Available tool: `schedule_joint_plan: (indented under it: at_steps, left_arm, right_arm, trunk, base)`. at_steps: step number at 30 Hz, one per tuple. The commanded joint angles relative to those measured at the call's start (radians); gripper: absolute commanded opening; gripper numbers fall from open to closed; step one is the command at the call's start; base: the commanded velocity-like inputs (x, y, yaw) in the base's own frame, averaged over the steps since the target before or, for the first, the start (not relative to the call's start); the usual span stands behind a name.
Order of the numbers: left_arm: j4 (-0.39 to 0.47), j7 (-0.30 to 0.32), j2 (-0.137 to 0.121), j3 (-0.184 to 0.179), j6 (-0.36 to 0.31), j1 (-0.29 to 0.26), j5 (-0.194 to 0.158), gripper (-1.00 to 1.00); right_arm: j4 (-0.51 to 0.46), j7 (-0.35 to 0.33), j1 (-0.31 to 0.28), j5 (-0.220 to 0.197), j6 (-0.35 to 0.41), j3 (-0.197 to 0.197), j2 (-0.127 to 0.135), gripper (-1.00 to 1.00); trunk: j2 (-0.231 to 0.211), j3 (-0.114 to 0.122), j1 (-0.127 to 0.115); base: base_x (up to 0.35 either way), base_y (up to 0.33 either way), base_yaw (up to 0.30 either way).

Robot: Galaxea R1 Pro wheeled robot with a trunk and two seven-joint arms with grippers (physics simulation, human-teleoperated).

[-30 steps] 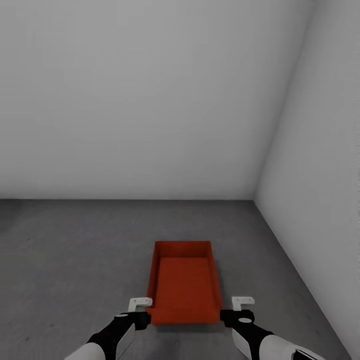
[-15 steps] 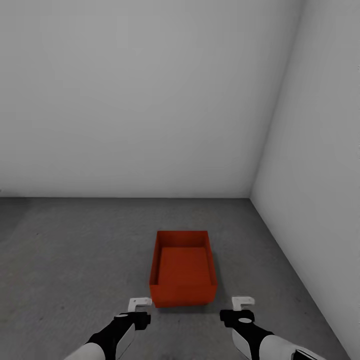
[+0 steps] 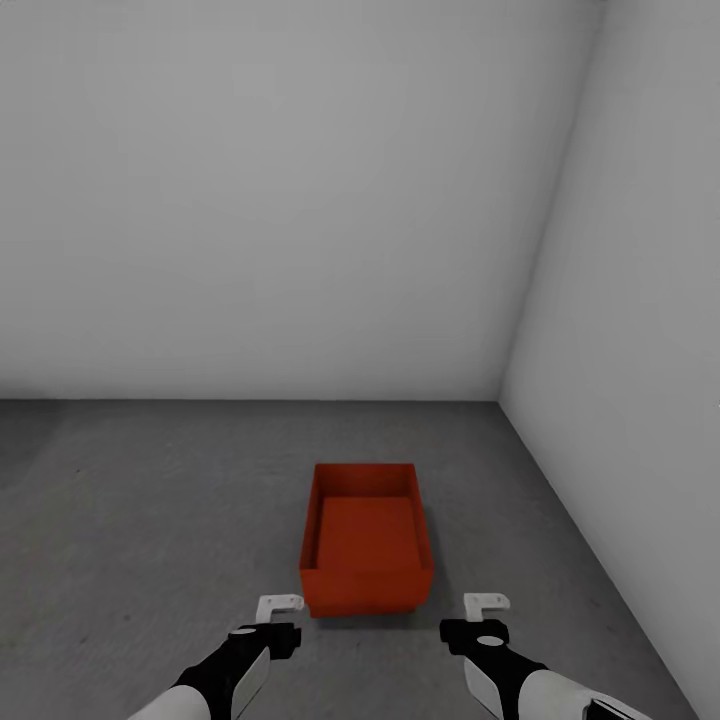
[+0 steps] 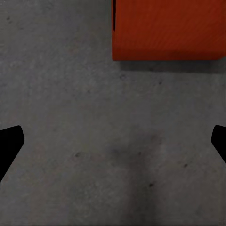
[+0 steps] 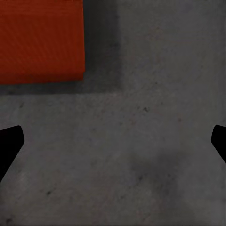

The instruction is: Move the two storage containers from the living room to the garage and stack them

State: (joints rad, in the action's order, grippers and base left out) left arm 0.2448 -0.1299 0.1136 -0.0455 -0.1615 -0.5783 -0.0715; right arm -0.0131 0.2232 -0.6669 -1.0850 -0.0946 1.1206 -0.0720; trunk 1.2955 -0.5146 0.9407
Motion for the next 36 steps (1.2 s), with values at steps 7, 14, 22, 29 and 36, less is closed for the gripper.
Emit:
schedule_joint_plan:
  at_steps: [7,14,22,29,36]
  left_arm:
    - [0.002,-0.005,-0.001,-0.005,-0.006,0.0,-0.007,1.0]
    - [0.002,-0.006,-0.001,-0.005,-0.005,0.0,-0.008,1.0]
    - [-0.003,-0.005,-0.003,-0.005,-0.006,0.0,-0.007,1.0]
    - [-0.071,0.001,-0.006,-0.007,-0.003,0.0,-0.012,1.0]
    - [-0.172,0.002,-0.01,-0.007,0.003,0.0,-0.015,1.0]
  right_arm:
    - [-0.001,0.006,0.0,-0.01,-0.002,0.008,0.0,1.0]
    - [-0.001,0.007,0.0,-0.01,-0.002,0.008,0.0,1.0]
    - [-0.001,0.007,0.0,-0.01,-0.002,0.009,-0.002,1.0]
    - [0.001,0.005,0.003,-0.012,0.005,0.012,-0.012,1.0]
    - [0.003,0.004,0.002,-0.012,0.009,0.012,-0.014,1.0]
  trunk:
    - [0.001,0.006,0.0]
    - [0.001,0.016,0.0]
    - [0.001,0.029,0.0]
    - [0.001,0.04,0.0]
    - [0.001,0.051,0.0]
  base:
    - [0.0,0.0,0.0]
    - [0.0,0.0,0.0]
    - [0.0,0.0,0.0]
    - [0.0,0.0,0.0]
    - [0.0,0.0,0.0]
